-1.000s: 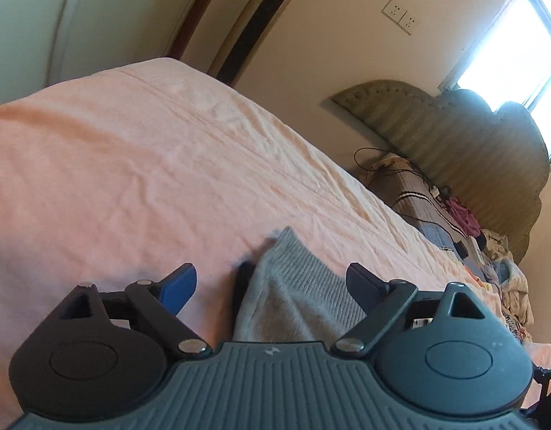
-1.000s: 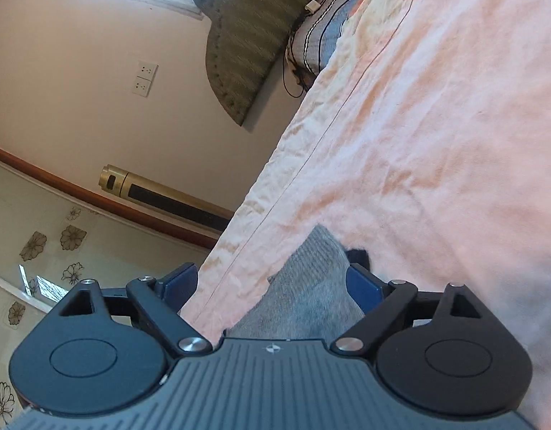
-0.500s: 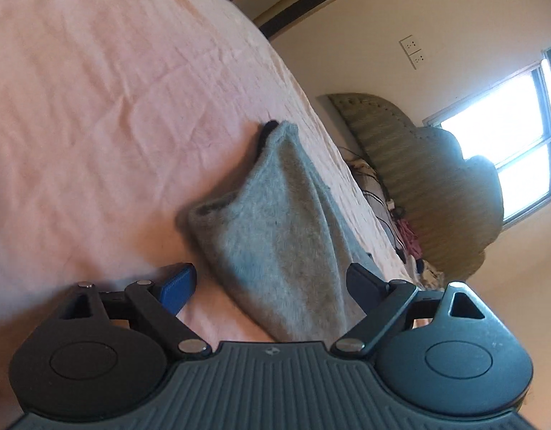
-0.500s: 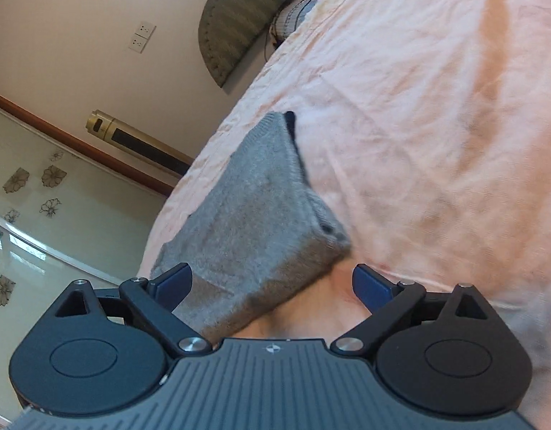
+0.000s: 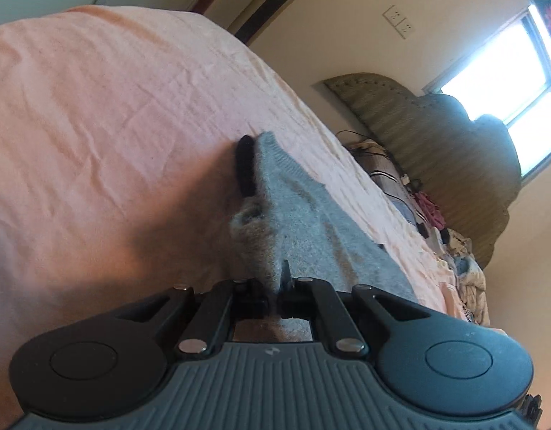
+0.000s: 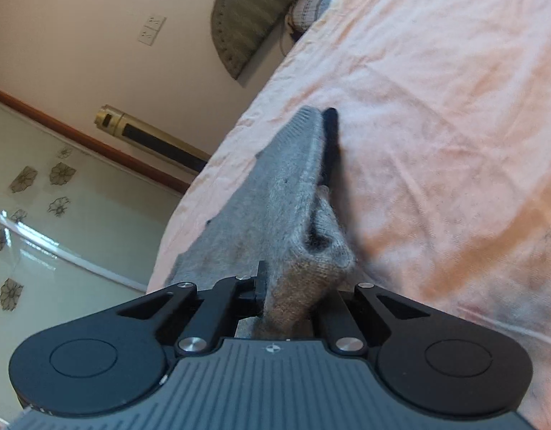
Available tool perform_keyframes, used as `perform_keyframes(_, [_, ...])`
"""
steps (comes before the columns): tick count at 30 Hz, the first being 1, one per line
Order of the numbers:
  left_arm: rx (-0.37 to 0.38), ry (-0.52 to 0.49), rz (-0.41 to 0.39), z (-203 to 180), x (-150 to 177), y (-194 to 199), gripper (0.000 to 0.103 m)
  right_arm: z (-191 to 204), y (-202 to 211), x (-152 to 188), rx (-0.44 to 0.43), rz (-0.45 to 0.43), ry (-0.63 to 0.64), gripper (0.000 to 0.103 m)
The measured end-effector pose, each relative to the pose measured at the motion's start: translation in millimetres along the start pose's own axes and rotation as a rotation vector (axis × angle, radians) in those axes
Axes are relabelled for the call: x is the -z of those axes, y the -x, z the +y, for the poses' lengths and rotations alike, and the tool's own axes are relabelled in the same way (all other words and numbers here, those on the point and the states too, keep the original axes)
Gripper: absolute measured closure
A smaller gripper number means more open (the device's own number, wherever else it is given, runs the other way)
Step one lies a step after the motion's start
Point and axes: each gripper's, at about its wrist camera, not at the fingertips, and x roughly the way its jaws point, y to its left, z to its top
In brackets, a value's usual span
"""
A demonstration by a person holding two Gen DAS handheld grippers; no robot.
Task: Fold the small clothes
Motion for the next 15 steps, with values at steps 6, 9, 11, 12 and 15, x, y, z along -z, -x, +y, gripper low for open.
perform_keyframes(6, [0.024,-0.117,0.122,25,43,66,0.098,-10,73,41,-0.011,0.094,0.048,0.091])
perform_keyframes(9, [-0.055,-0.206,0.158,46,61,85,0.095,-26,95,58,0.137,0.142,0.079,0.052])
perform_keyframes(11, [-0.086,-0.238,0.097,51,48,98,0.083,-30,106,48,0.166,0.095,0.103,0.038])
perform_keyframes(12, [-0.102,-0.25,0.044,47,36,102,0.081,-28,107,36,0.183,0.067,0.115,0.038])
perform_keyframes(15, [-0.118,-0.336,-0.12,21,-2,94,0.072,-6,88,-5,0.181,0.01,0.217,0.038])
